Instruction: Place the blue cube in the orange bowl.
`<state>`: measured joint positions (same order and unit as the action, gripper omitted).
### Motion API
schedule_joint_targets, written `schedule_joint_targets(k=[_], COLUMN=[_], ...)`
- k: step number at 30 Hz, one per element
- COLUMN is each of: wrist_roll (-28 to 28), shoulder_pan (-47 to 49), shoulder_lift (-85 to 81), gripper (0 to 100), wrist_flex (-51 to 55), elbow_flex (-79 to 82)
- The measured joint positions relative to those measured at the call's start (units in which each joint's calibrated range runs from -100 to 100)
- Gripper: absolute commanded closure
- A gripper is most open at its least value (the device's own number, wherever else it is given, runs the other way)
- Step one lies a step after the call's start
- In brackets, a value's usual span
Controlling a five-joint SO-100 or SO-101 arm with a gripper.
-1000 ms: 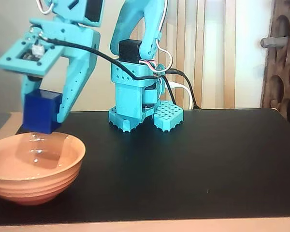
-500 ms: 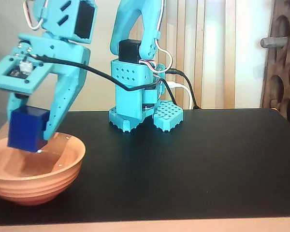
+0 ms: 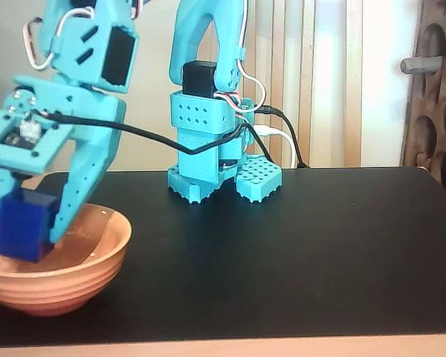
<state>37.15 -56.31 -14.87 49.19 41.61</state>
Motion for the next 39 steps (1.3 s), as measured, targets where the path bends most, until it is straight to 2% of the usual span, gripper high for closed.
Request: schedule_joint_targets(k=[13, 39], wrist_roll=[-0.1, -0.1], shoulder_pan=[6.8, 3.5], shoulder_lift=[2.3, 2.3], gripper=[86, 86], wrist_flex=[0.0, 0.0], elbow_flex=[-0.6, -0.6])
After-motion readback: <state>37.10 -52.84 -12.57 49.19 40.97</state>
